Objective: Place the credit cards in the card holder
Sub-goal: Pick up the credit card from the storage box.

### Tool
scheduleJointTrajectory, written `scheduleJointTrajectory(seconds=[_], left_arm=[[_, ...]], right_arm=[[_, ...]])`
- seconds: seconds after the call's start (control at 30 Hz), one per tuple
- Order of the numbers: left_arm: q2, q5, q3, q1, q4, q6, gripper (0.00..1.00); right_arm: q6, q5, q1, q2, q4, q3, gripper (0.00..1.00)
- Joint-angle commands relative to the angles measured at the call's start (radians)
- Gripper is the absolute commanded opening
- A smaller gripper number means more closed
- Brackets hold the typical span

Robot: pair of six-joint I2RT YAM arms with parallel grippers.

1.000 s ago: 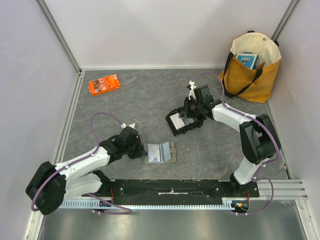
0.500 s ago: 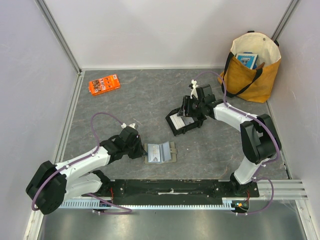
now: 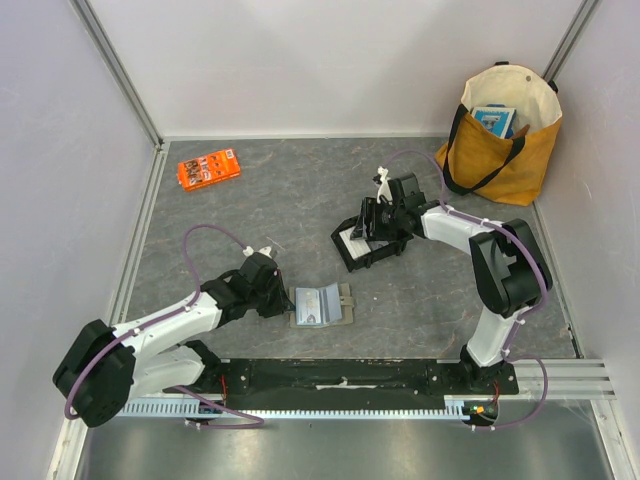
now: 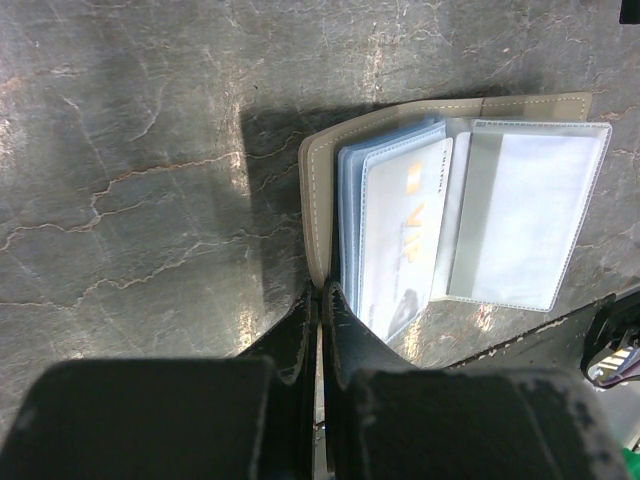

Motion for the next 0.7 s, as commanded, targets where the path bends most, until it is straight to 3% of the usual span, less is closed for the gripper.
scheduleJointTrajectory(seconds=[0.0,0.1,0.2,0.67], left_arm=[[0.001,0.020,0.031,-0.003,0.028,0.029,0.02],[0.004,0.020,0.034,-0.003,0.027,0.034,0.02],[0.001,0.021,0.033,-0.003,0.027,0.032,0.02],[-0.004,0.020,0.028,-0.003,0.028,0.032,0.02]], right_arm=[[-0.008,-0.048,-0.002,-0.018,0.020,0.013,0.57],[-0.005,-0.065,-0.002,-0.038,0.022,0.012,0.44],[-0.007,-0.074,-0.002,-0.050,0.019,0.012,0.38],[-0.007,-0.072,-0.007,-0.075,0.009,0.007,0.28]])
